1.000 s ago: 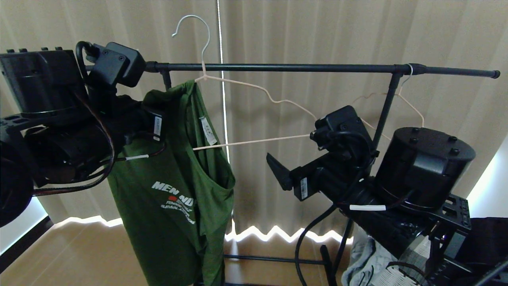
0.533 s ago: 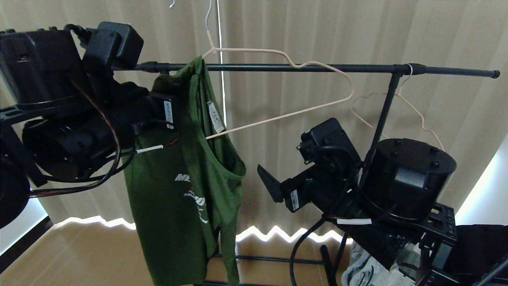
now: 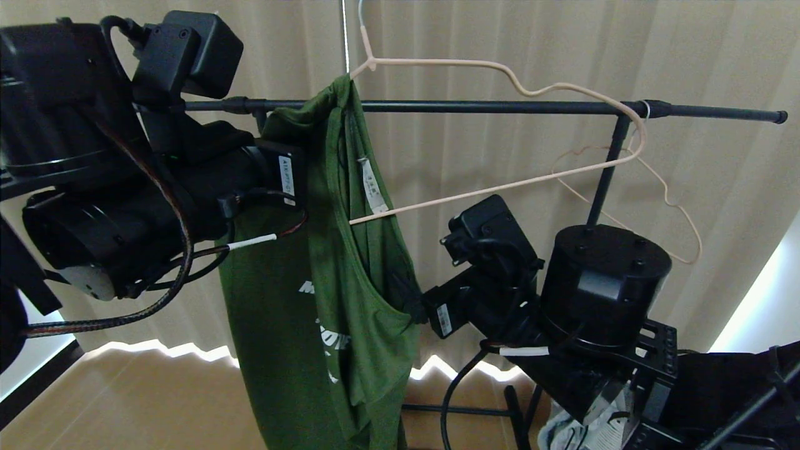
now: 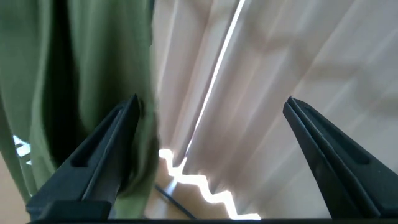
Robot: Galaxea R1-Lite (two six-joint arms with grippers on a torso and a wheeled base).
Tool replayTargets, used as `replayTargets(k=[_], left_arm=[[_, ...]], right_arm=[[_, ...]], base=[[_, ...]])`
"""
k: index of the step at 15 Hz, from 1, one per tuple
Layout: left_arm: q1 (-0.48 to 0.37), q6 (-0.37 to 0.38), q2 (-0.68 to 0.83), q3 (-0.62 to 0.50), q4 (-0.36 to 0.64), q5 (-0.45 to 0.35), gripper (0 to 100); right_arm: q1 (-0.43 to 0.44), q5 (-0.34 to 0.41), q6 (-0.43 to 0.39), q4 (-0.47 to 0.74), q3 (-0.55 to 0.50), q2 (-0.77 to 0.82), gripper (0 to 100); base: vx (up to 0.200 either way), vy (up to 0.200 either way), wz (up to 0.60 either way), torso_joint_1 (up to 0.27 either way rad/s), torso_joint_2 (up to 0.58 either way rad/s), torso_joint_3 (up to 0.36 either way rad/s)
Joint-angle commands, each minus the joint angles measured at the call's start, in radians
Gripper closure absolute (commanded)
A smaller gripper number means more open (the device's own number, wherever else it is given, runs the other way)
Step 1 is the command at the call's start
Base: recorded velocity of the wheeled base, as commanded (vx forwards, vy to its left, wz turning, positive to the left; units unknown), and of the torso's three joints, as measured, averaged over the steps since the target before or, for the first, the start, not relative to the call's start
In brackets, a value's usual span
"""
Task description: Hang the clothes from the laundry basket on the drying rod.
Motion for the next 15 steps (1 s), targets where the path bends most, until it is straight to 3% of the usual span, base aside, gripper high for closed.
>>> replayTargets(k=[1,5,7,8,9,10,11,15], left_arm=[[-0.004,0.002,0.001,-0.002,-0.016,0.001,100],[0.050,0.016,-0.002,0.000,-0.039,0.001,100],[0.117,0.066,0.001,0.004,-0.039,0.003,100],[0.168,0.120,0.001,0.023,-0.040,0.001,100],[0.172,0.126,0.001,0.026,-0.042,0.001,100],[0.206,0.170,0.000,0.073,-0.081,-0.002,100],[0.211,0.180,0.000,0.085,-0.095,-0.002,100],[0.278,0.378,0.020,0.219,-0.264,-0.004,100]], right_arm=[[0.007,0.000,0.000,0.000,0.013,0.015,0],[-0.007,-0.020,0.000,-0.001,0.077,0.004,0],[-0.027,-0.068,-0.003,0.006,0.096,-0.018,0],[-0.065,-0.091,-0.015,0.012,0.111,-0.039,0],[-0.070,-0.093,-0.018,0.012,0.114,-0.041,0],[-0.147,-0.106,-0.040,0.011,0.132,-0.059,0],[-0.159,-0.108,-0.043,0.012,0.131,-0.064,0],[-0.277,-0.108,-0.067,0.012,0.091,-0.090,0]], base=[[0.000,0.000,0.00,0.000,0.00,0.000],[0.000,0.000,0.00,0.000,0.00,0.000],[0.000,0.000,0.00,0.000,0.00,0.000],[0.000,0.000,0.00,0.000,0.00,0.000],[0.000,0.000,0.00,0.000,0.00,0.000],[0.000,0.000,0.00,0.000,0.00,0.000],[0.000,0.000,0.00,0.000,0.00,0.000],[0.000,0.000,0.00,0.000,0.00,0.000]])
